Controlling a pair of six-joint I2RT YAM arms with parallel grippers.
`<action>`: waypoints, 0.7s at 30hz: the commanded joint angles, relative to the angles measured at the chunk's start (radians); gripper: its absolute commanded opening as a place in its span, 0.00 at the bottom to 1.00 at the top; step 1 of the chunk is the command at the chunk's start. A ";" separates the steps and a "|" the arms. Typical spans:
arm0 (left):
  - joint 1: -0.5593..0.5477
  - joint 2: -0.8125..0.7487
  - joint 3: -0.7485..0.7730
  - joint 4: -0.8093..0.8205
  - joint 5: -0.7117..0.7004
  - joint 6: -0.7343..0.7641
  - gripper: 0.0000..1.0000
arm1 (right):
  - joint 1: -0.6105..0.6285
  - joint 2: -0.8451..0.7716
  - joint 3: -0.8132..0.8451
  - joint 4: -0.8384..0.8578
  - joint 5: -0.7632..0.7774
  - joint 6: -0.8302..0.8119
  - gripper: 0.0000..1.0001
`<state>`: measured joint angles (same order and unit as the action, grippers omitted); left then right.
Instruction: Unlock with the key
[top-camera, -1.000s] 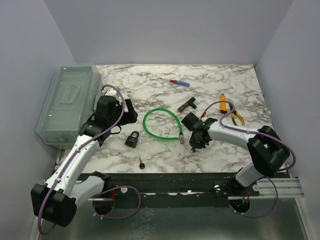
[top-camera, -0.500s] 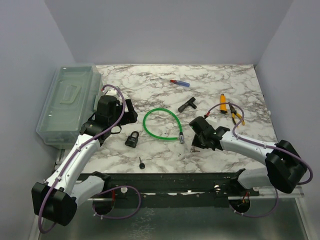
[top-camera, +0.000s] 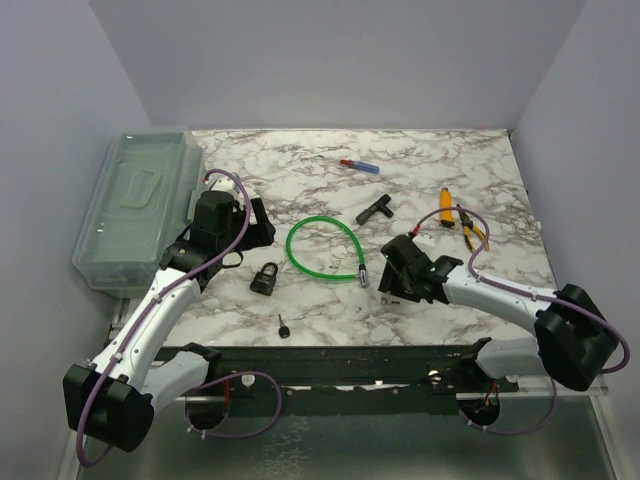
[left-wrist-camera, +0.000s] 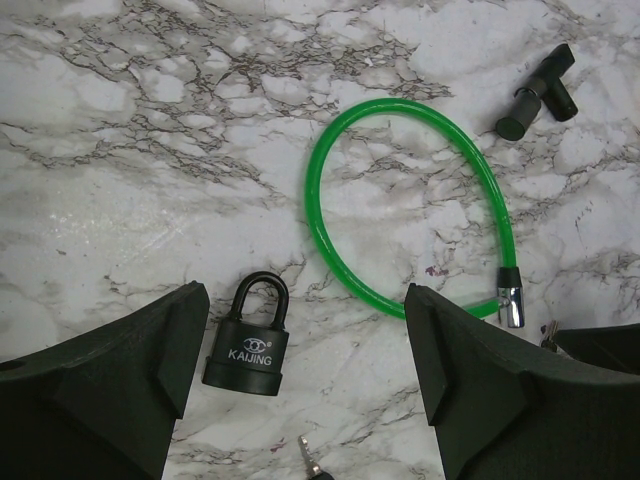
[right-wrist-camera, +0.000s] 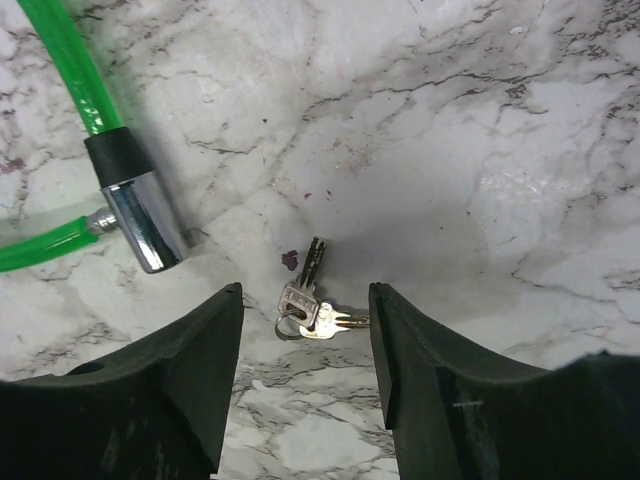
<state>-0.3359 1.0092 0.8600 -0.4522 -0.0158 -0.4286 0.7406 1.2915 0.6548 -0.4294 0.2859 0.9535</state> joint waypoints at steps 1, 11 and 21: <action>-0.005 -0.003 0.028 0.001 0.011 0.008 0.86 | 0.005 0.057 0.056 -0.109 0.003 0.015 0.60; -0.005 -0.008 0.028 0.001 0.009 0.007 0.86 | 0.010 0.170 0.149 -0.173 -0.008 -0.003 0.52; -0.005 -0.012 0.028 0.002 0.014 0.005 0.86 | 0.031 0.278 0.221 -0.240 -0.004 -0.021 0.43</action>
<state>-0.3359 1.0092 0.8600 -0.4522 -0.0158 -0.4286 0.7551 1.5230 0.8333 -0.6121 0.2783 0.9436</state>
